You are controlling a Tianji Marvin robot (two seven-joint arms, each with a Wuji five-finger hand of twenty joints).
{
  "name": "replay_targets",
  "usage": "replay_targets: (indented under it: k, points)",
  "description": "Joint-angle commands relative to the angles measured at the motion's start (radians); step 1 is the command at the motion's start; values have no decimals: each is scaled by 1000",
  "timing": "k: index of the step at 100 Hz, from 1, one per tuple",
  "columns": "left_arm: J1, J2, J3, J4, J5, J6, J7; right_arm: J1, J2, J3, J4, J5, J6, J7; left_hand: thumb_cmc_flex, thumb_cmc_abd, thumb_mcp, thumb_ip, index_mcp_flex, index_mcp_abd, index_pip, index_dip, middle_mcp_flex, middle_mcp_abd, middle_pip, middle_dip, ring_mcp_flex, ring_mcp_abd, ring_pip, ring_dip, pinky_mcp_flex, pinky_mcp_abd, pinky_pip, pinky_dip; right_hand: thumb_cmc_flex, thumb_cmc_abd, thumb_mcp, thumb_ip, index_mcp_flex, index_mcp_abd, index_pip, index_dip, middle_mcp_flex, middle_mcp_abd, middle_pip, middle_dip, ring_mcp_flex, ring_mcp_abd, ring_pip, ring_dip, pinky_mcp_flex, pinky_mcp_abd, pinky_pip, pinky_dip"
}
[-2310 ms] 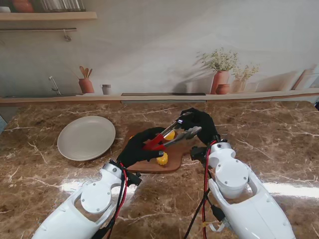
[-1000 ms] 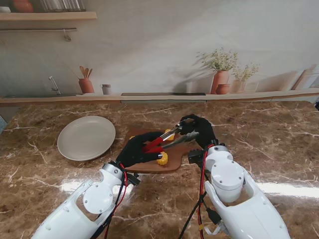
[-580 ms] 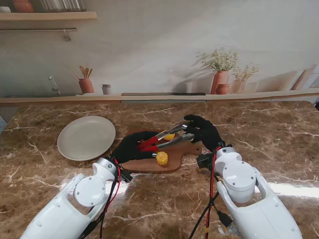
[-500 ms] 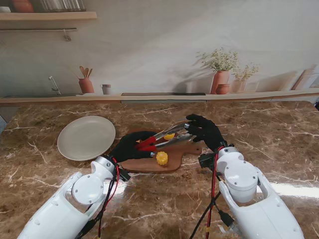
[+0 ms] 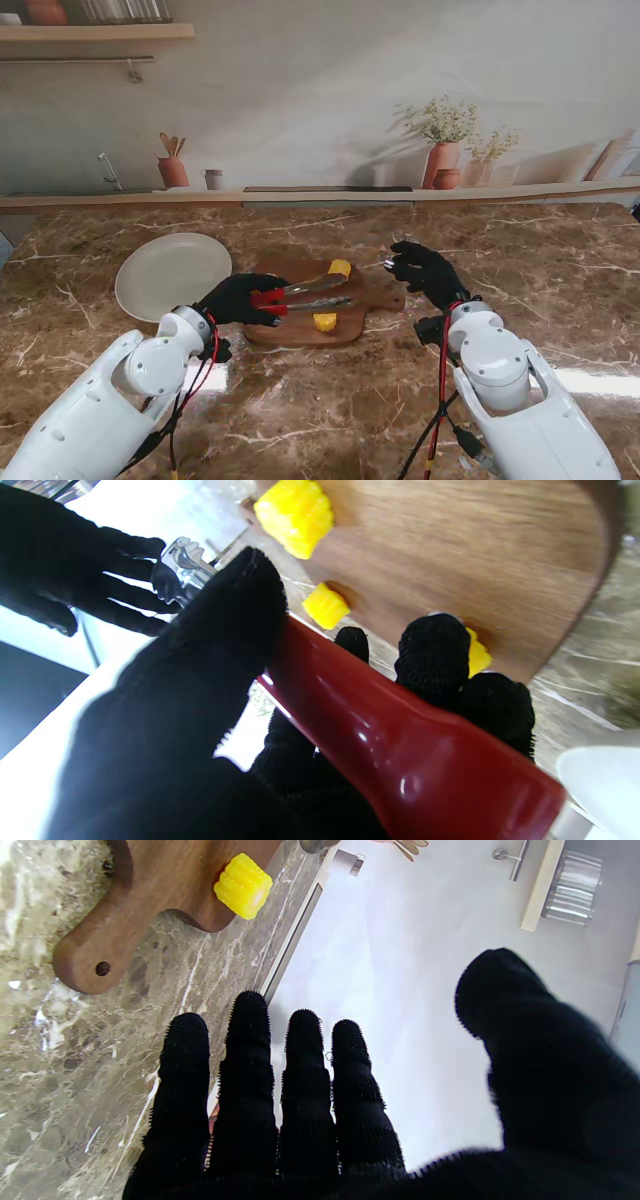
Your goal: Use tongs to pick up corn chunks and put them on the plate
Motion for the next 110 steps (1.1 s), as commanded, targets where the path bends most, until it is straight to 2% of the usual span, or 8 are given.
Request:
replay_targets:
  k: [1,6,11,80,88,91,96,110]
  points:
    - [-9,7,6,21,14,10,4,-15,-1,-3,18,5,2,11,62,116,72,34,86,-45,27,-3,20,-20,28,18,-2,16,5,8,-4,-3,-2,30,-33,7,12,37,-16,-7,7,-7,11,-11,9,-11,-8,-20,2,-3,-9,-23,-18,12]
    - [-12,10,10,27,32,13,2,-16,-1,-4,21,6,1,11,60,114,74,34,86,-45,23,-5,21,-21,31,18,-2,18,6,8,-2,-2,0,31,-34,8,16,36,-15,-9,8,-7,12,-10,11,-9,-7,-20,5,0,-10,-22,-22,15]
    - [-14,12,14,31,47,18,0,-17,0,-3,22,6,-1,12,59,111,77,33,84,-41,17,-8,21,-21,36,22,8,-17,9,6,0,-3,1,33,-35,9,20,36,-13,-10,10,-6,14,-12,13,-7,-7,-21,6,2,-10,-22,-25,17]
    - [-48,17,75,84,113,80,-4,-23,-2,-7,33,13,-22,7,41,106,100,27,38,-51,-71,-52,2,-27,70,28,15,-15,16,8,15,-22,15,53,-33,7,71,28,9,-21,25,-3,44,-16,32,18,-7,-23,20,17,-19,-19,-60,45]
    - [-57,14,88,95,108,82,5,-22,-2,-7,34,16,-25,8,74,137,60,27,57,-107,-29,-31,26,-27,33,57,6,-17,24,17,4,-23,15,70,-43,20,84,29,6,-24,23,-4,47,-17,33,20,-8,-23,22,19,-20,-19,-63,48]
    - [-59,12,91,100,103,81,8,-23,-2,-7,34,17,-25,8,93,162,41,27,80,-137,8,-13,35,-28,19,73,-7,6,28,28,-3,-20,15,78,-58,25,105,30,7,-25,24,-4,49,-18,34,23,-8,-23,24,21,-19,-20,-66,52]
    - [-61,10,95,103,89,81,8,-24,-3,-6,33,22,-23,7,148,223,-24,37,134,-158,95,28,42,-24,10,92,-19,7,37,46,-19,-18,15,102,-68,37,116,29,6,-28,23,-5,52,-16,36,25,-6,-22,27,23,-21,-19,-68,54]
    - [-57,6,93,100,64,89,11,-27,-5,-4,31,42,-20,7,259,330,-161,51,259,-137,174,3,24,-11,0,120,-60,1,62,80,-63,-26,13,149,-119,81,145,31,4,-36,20,-8,56,-14,39,33,-8,-20,37,32,-25,-19,-75,61]
